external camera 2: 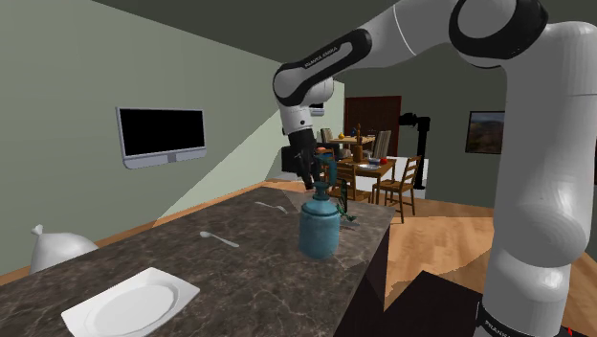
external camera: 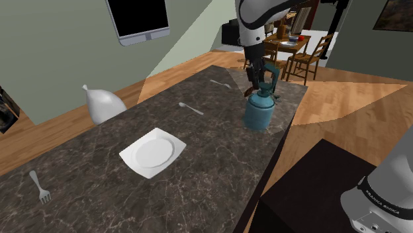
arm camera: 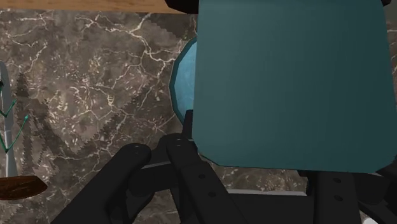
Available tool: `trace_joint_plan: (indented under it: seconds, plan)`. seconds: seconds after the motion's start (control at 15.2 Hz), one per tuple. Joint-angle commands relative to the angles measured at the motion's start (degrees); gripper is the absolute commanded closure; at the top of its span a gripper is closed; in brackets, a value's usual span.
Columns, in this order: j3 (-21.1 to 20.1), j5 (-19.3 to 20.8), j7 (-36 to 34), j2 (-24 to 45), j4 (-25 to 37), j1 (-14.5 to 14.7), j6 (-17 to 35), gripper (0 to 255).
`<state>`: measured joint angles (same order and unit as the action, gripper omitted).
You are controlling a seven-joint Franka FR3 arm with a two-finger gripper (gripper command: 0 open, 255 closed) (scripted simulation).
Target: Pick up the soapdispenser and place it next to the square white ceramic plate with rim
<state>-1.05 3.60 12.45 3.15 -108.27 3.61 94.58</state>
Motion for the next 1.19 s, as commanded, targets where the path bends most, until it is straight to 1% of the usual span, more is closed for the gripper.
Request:
trace_joint_plan:
  seconds: [0.0,0.33,0.73,1.12]
  plan:
    - [0.03,0.00,0.16,-0.45,1.14,-0.03,-1.56,255]
    - [0.02,-0.02,0.34,-0.90,4.01,-0.02,-4.88,255]
    - [-3.89,-2.20,-7.39,-0.74,4.30,4.11,-5.33,255]
    - [-7.72,-4.10,-15.19,1.40,6.96,8.29,-5.90,255]
